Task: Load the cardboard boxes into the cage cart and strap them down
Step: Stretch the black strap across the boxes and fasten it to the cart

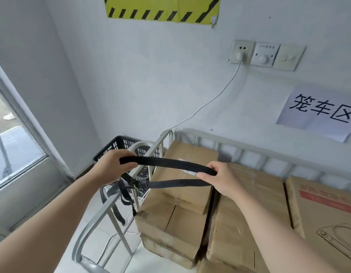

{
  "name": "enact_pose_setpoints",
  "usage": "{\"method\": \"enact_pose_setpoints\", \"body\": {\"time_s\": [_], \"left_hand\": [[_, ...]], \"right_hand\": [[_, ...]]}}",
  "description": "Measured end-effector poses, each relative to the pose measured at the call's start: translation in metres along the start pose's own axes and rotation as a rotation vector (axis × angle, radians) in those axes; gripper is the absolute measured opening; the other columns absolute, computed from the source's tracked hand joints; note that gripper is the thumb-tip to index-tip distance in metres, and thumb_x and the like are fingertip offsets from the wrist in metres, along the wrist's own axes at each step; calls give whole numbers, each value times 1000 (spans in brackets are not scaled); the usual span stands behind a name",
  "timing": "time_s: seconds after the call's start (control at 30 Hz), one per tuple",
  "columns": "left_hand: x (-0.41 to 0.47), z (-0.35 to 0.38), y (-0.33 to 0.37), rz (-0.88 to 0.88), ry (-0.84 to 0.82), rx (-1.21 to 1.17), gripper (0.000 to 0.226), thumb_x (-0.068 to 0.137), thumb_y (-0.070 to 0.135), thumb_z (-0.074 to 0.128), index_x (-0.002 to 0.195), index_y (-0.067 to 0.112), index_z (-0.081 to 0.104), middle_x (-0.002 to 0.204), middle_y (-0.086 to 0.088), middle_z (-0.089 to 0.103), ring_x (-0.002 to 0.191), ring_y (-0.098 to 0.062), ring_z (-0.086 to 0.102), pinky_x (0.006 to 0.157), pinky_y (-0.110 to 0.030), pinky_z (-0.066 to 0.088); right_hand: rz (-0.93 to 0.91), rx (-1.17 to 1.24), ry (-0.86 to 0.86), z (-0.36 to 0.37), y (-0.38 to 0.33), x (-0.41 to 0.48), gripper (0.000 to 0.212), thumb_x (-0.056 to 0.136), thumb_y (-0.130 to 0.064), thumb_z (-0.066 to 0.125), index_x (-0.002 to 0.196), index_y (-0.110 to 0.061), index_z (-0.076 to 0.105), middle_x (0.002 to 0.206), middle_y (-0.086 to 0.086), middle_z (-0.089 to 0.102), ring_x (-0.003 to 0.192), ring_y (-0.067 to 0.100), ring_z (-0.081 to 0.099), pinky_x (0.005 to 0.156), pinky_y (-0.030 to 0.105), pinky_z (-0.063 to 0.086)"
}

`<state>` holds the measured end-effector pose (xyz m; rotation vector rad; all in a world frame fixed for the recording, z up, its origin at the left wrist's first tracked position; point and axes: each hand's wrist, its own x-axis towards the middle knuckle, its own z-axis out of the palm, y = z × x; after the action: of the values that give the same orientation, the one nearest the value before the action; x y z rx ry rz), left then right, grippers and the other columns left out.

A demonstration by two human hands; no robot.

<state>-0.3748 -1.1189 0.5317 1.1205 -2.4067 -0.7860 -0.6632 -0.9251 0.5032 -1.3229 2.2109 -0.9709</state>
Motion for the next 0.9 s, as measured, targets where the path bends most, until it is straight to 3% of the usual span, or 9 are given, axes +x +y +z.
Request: {"method": "enact_pose_setpoints", "body": {"time_s": [0.13, 0.23, 0.33, 0.5, 0.6, 0.77, 0.9], "left_hand": [[-18, 1, -9, -92, 7, 41, 15, 83, 27, 73, 91, 40, 68, 68, 8, 68, 49, -4, 57, 48, -16, 42], [-29, 3, -30, -157, -35, 71, 14, 84, 26, 71, 91, 38, 68, 68, 7, 68, 49, -4, 54, 48, -16, 42], [-33, 14, -59, -239, -111, 98, 12, 87, 26, 68, 93, 36, 68, 74, 8, 68, 51, -3, 54, 48, -15, 41], [-25, 35, -113, -330, -192, 106, 21, 87, 22, 68, 108, 18, 69, 100, 5, 70, 82, -6, 63, 77, -19, 49], [-10, 43, -140, -361, -220, 140, 26, 89, 24, 65, 113, 14, 67, 103, 2, 68, 86, -9, 61, 75, -17, 46], [26, 58, -166, -418, -261, 252, 37, 93, 28, 55, 126, 11, 59, 117, -10, 65, 100, -25, 63, 83, -33, 52], [50, 73, -179, -455, -385, 295, 33, 96, 34, 51, 116, 9, 60, 100, -7, 65, 88, -23, 61, 72, -32, 50]], "right_hand": [[-62, -41, -99, 15, -1, 2, 17, 80, -47, 62, 75, -33, 54, 72, -10, 61, 65, 6, 57, 56, 23, 40], [-88, -89, -137, 34, -6, 10, 11, 86, -36, 61, 78, -34, 53, 74, -10, 60, 66, 5, 55, 54, 21, 37], [-70, -111, -145, 59, -14, 20, 4, 87, -29, 60, 84, -29, 57, 77, -9, 59, 68, 10, 56, 58, 26, 45], [-46, -160, -146, 98, -25, 43, 14, 86, -23, 61, 79, -33, 54, 77, -11, 56, 68, 5, 53, 53, 23, 35], [2, -178, -141, 114, -24, 57, 17, 87, -20, 60, 78, -33, 53, 77, -10, 56, 69, 6, 53, 54, 22, 35], [89, -300, -106, 125, -9, 71, 12, 90, -18, 56, 84, -28, 55, 79, -12, 52, 67, 3, 48, 51, 17, 30], [179, -411, -129, 129, 8, 76, 13, 88, -14, 56, 84, -27, 58, 87, -6, 52, 73, 13, 51, 57, 26, 35]]}}
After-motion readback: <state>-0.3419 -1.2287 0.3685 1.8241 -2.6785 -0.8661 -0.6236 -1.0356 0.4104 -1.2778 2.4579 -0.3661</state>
